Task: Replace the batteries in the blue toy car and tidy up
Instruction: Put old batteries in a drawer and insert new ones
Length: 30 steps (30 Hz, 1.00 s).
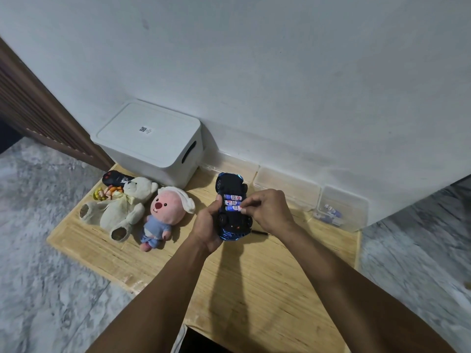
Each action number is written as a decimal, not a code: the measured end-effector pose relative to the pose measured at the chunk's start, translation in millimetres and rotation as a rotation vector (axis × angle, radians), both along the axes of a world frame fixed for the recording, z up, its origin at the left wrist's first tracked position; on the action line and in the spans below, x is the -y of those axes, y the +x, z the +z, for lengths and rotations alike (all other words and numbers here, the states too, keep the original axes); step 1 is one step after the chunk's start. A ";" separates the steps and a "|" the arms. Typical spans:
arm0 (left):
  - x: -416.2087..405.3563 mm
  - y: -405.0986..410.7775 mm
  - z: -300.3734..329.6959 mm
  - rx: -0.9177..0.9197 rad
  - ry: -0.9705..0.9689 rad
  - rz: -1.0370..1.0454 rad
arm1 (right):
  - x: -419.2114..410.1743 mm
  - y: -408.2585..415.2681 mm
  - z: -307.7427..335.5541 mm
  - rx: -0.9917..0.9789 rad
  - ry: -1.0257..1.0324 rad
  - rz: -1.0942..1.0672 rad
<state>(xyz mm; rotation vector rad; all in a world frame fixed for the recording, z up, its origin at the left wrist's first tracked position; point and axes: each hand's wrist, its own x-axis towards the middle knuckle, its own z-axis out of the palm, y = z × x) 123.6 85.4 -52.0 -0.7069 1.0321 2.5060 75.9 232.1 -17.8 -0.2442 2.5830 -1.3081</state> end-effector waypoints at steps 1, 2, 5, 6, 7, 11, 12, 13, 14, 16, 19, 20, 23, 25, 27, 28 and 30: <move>-0.5 -0.2 -0.3 0.000 -0.001 0.004 | 0.8 0.3 0.1 0.003 0.003 -0.008; -1.0 -0.2 -0.5 -0.002 0.002 0.009 | 1.4 0.5 0.4 0.010 0.011 -0.009; -2.6 0.4 -3.4 0.009 0.026 0.030 | 1.3 0.0 1.3 0.003 0.087 0.041; -3.4 0.8 -3.7 0.012 0.032 0.032 | 0.7 -1.4 1.4 -0.001 0.112 0.054; -4.2 0.8 -4.1 0.015 0.035 0.030 | 0.4 -3.2 1.7 0.000 0.127 0.059; -7.1 0.5 -5.6 0.020 0.028 0.023 | -1.7 -8.9 1.9 0.067 0.125 0.050; -7.0 0.7 -6.1 0.018 0.022 0.025 | -2.3 -9.6 2.3 0.092 0.106 0.039; -6.4 0.8 -7.1 0.018 0.018 0.028 | -3.0 -10.2 3.1 0.120 0.080 0.017; -5.8 1.6 -7.4 0.015 0.021 0.029 | -4.1 -11.0 4.0 0.155 0.056 -0.018; -4.8 3.7 -8.0 0.011 0.019 0.022 | -6.8 -14.0 6.3 0.269 0.034 -0.091; -5.3 6.5 -8.0 0.012 -0.023 -0.007 | -10.2 -16.2 9.9 0.488 -0.018 -0.136; -5.7 7.2 -8.7 0.013 -0.044 -0.019 | -10.5 -15.4 10.6 0.537 -0.038 -0.141; -6.4 7.9 -14.6 0.044 -0.135 -0.015 | -9.9 -10.8 8.6 0.633 -0.106 -0.157; -6.0 9.3 -18.8 0.073 -0.177 -0.004 | -8.9 -9.5 7.3 0.656 -0.135 -0.168; -5.4 10.1 -21.8 0.073 -0.193 0.013 | -8.5 -9.4 8.3 0.659 -0.147 -0.168; -5.4 9.9 -23.1 0.069 -0.207 0.022 | -8.8 -9.6 9.3 0.655 -0.156 -0.168; -5.1 9.3 -24.2 0.061 -0.238 0.034 | -8.8 -9.4 11.3 0.653 -0.178 -0.163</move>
